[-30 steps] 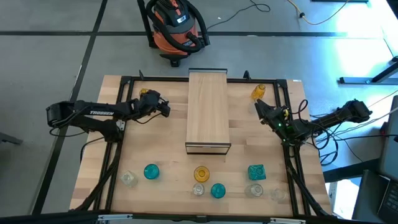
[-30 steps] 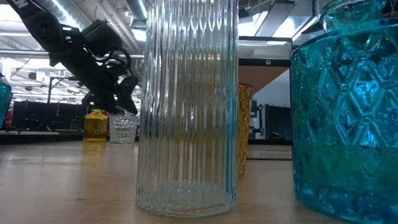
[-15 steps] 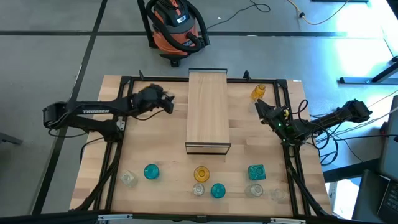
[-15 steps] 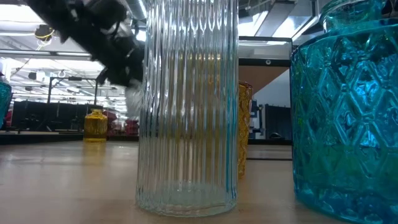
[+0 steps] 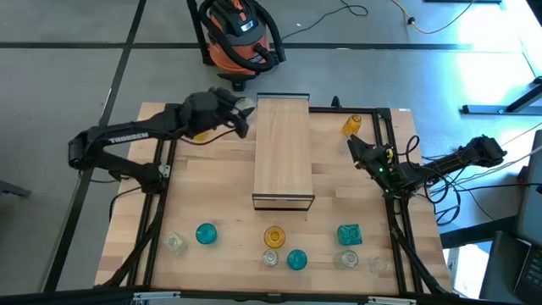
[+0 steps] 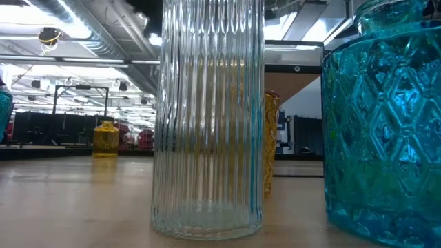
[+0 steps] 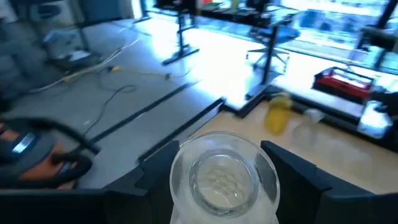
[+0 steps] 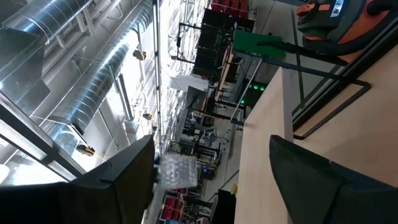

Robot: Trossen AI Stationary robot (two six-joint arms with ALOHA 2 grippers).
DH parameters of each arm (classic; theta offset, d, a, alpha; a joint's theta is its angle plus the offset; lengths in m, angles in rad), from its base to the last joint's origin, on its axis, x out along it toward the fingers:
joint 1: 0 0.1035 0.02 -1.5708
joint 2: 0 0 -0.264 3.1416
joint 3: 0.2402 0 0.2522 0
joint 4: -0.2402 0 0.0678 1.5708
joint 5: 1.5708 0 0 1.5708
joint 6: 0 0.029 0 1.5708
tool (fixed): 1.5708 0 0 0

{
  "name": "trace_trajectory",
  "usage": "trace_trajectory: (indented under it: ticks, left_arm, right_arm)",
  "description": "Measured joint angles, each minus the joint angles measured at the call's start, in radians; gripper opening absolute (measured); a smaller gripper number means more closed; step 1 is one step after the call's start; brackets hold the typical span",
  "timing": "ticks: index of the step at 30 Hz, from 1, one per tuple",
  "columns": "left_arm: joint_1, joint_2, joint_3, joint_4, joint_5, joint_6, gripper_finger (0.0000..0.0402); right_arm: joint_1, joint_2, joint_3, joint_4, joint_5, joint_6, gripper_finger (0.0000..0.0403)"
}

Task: Sort vases onto shelf
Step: Put the transparent vase on the shelf

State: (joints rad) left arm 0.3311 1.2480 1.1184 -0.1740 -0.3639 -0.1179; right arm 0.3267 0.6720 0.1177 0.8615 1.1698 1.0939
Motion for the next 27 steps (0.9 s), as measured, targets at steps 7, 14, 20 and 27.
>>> trace_trajectory:
  ticks: [7, 14, 20, 27]
  left_arm:
    - [0.029, 0.282, 0.254, -0.003, 0.142, 0.058, 0.0195]
    - [0.118, 0.507, 0.458, 0.036, 0.305, 0.047, 0.0195]
    - [0.147, 0.632, 0.525, 0.058, 0.397, -0.004, 0.0195]
    - [0.153, 0.656, 0.525, -0.032, 0.306, -0.006, 0.0195]
  right_arm:
    - [0.000, 0.000, 0.000, 0.003, -0.013, 0.000, 0.0280]
    - [0.000, 0.000, 0.000, 0.007, -0.080, 0.000, 0.0280]
    - [0.000, 0.000, 0.000, 0.008, -0.097, -0.001, 0.0280]
    - [0.000, 0.000, 0.000, 0.010, -0.098, -0.002, 0.0280]
